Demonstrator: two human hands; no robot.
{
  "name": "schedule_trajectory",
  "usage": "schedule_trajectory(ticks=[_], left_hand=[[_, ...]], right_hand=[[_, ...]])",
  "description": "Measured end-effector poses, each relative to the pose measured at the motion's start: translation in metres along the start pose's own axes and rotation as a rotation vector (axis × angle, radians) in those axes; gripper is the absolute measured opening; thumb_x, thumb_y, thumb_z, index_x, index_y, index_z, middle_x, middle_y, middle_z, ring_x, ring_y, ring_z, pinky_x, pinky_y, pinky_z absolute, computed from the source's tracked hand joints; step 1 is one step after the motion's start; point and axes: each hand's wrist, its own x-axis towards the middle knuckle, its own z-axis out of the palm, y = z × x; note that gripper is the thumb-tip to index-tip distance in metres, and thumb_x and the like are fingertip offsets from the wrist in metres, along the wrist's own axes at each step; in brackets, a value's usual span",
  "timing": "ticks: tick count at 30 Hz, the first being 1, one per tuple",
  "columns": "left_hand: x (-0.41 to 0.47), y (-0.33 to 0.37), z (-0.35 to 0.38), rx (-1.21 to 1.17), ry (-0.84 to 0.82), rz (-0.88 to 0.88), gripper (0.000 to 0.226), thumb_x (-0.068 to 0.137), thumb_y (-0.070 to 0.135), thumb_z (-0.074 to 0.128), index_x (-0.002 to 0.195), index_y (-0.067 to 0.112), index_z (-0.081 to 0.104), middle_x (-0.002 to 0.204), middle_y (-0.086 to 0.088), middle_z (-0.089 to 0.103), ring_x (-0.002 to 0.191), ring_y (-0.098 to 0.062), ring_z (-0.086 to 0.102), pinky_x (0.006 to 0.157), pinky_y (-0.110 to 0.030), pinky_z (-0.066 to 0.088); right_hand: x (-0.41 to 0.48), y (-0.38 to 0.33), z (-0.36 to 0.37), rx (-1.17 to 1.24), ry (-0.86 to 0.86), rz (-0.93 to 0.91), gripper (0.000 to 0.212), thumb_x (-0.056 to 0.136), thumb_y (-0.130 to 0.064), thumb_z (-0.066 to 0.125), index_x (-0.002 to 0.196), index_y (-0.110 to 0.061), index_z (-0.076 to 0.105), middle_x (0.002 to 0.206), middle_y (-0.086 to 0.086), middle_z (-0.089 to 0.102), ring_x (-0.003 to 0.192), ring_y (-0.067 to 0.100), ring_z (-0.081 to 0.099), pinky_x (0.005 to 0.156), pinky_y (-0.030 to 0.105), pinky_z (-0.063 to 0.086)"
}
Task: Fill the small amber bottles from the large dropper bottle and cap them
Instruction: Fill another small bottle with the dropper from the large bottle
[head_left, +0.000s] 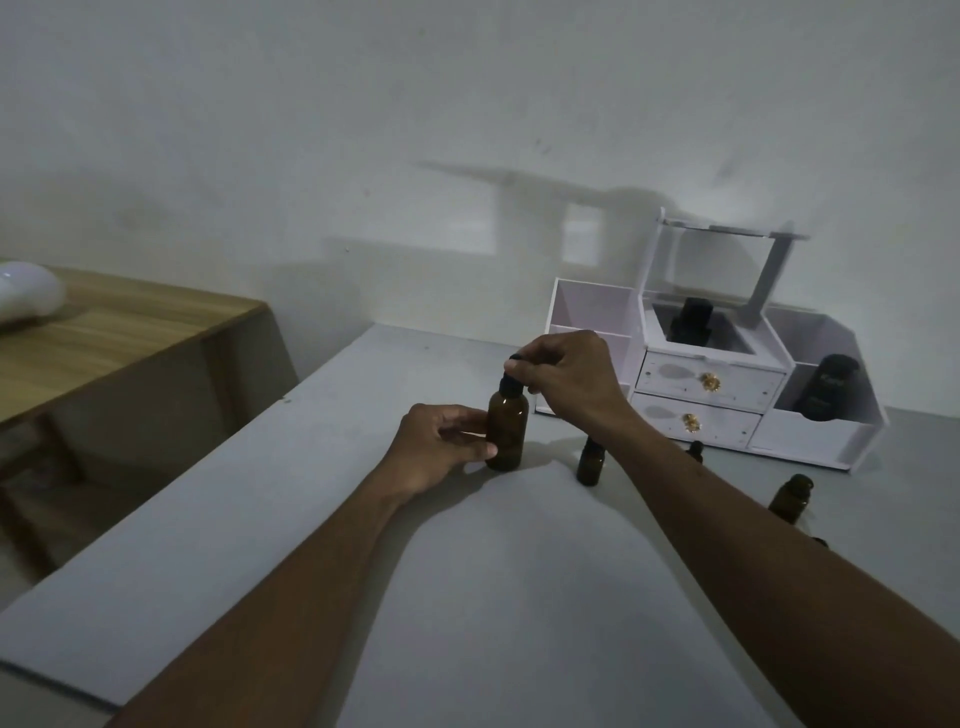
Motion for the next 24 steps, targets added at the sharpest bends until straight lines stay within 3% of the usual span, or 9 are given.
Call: schedule_trajectory(ticks=[5, 9, 16, 20, 24], left_hand=[[0.002, -0.002, 0.001, 0.014, 0.003, 0.005, 0.044, 0.074, 0.017, 0.083, 0.116, 0.021, 0.072, 0.111, 0.009, 0.073, 0.093, -0.005, 0.07, 0.092, -0.027, 0.052], [0.001, -0.003, 0.001, 0.013, 0.007, 0.001, 0.043, 0.075, 0.018, 0.083, 0.116, 0.022, 0.072, 0.112, 0.009, 0.072, 0.094, -0.007, 0.07, 0.094, -0.031, 0.052], [0.001, -0.003, 0.0, 0.017, 0.003, 0.012, 0.043, 0.074, 0.017, 0.083, 0.116, 0.022, 0.072, 0.111, 0.009, 0.072, 0.093, -0.004, 0.07, 0.093, -0.028, 0.052], [0.001, -0.004, 0.0, 0.027, 0.008, 0.007, 0.042, 0.075, 0.017, 0.083, 0.115, 0.022, 0.072, 0.112, 0.009, 0.072, 0.095, -0.005, 0.069, 0.094, -0.029, 0.051], [-0.001, -0.005, 0.0, 0.009, 0.013, 0.001, 0.046, 0.073, 0.019, 0.084, 0.117, 0.024, 0.07, 0.107, 0.013, 0.072, 0.091, -0.001, 0.069, 0.094, -0.031, 0.052]], right_hand=[[0.0, -0.002, 0.0, -0.033, 0.021, -0.024, 0.015, 0.083, -0.017, 0.076, 0.096, -0.009, 0.079, 0.088, 0.005, 0.077, 0.064, 0.001, 0.064, 0.072, 0.024, 0.058], [-0.002, -0.003, 0.002, -0.029, 0.014, -0.013, 0.015, 0.084, -0.018, 0.076, 0.096, -0.01, 0.079, 0.089, 0.005, 0.077, 0.068, 0.006, 0.068, 0.073, 0.027, 0.06], [-0.003, -0.01, 0.0, -0.011, 0.014, -0.037, 0.011, 0.083, -0.024, 0.077, 0.091, -0.016, 0.078, 0.076, -0.012, 0.069, 0.066, -0.008, 0.065, 0.061, 0.001, 0.045], [0.001, -0.018, -0.008, 0.034, 0.039, -0.052, 0.01, 0.085, -0.02, 0.075, 0.092, -0.012, 0.076, 0.071, -0.018, 0.065, 0.063, -0.019, 0.061, 0.06, -0.003, 0.042], [0.005, -0.032, -0.022, 0.085, 0.085, -0.082, 0.012, 0.088, -0.021, 0.073, 0.093, -0.01, 0.075, 0.076, -0.01, 0.073, 0.068, -0.011, 0.067, 0.064, 0.0, 0.045]])
